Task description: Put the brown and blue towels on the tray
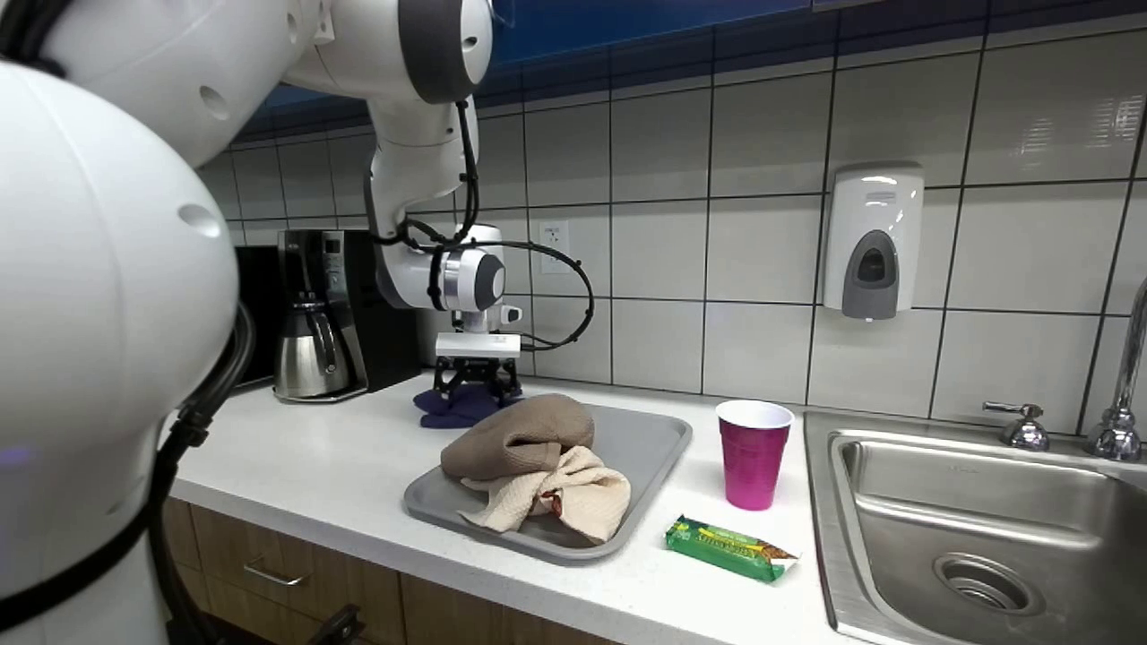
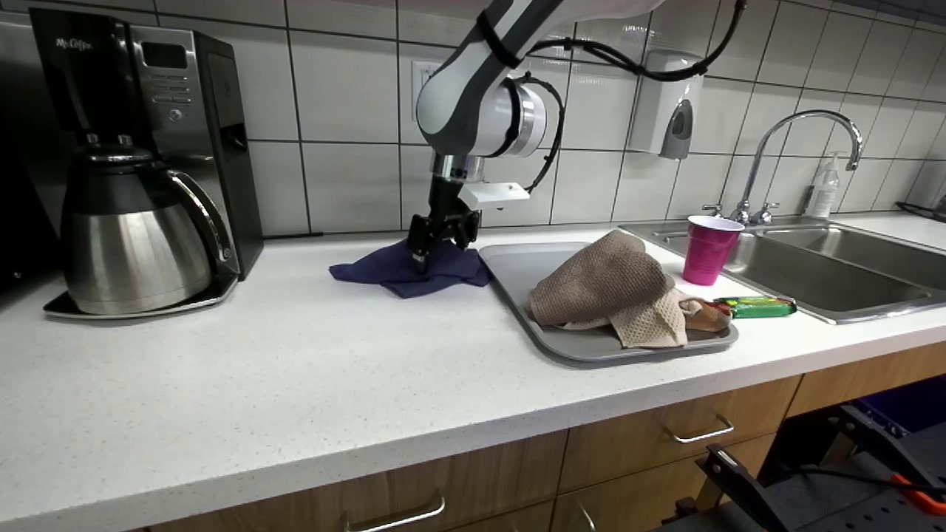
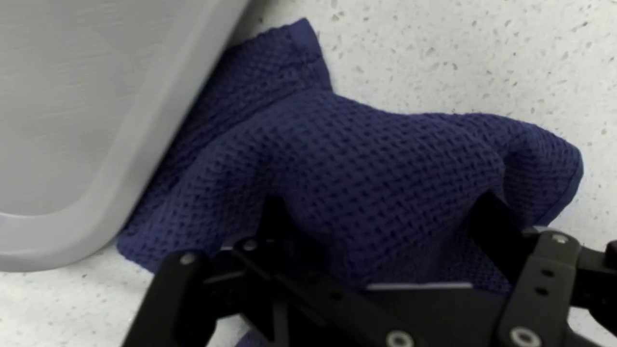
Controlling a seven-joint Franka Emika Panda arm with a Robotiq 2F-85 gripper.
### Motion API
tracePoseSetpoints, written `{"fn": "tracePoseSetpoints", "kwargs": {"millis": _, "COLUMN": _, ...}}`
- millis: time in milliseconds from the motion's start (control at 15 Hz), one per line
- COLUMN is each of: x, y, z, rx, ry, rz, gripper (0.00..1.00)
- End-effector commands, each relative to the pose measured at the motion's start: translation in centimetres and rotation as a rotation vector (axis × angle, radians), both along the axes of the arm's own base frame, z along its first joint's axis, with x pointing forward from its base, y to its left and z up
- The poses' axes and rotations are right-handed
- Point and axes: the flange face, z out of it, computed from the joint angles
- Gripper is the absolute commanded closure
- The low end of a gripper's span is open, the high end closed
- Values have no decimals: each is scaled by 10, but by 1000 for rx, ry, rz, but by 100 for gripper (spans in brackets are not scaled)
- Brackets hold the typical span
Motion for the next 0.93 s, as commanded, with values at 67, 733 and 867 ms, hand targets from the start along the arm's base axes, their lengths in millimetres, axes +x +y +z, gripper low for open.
{"fn": "tracePoseSetpoints", "kwargs": {"millis": 67, "x": 10, "y": 10, "z": 3, "rx": 10, "ry": 28, "rz": 15, "gripper": 0}}
{"fn": "tracePoseSetpoints", "kwargs": {"millis": 733, "x": 12, "y": 7, "z": 7, "rx": -1, "ry": 30, "rz": 14, "gripper": 66}}
{"fn": "tracePoseSetpoints", "kwargs": {"millis": 867, "x": 11, "y": 5, "z": 12, "rx": 1, "ry": 26, "rz": 14, "gripper": 82}}
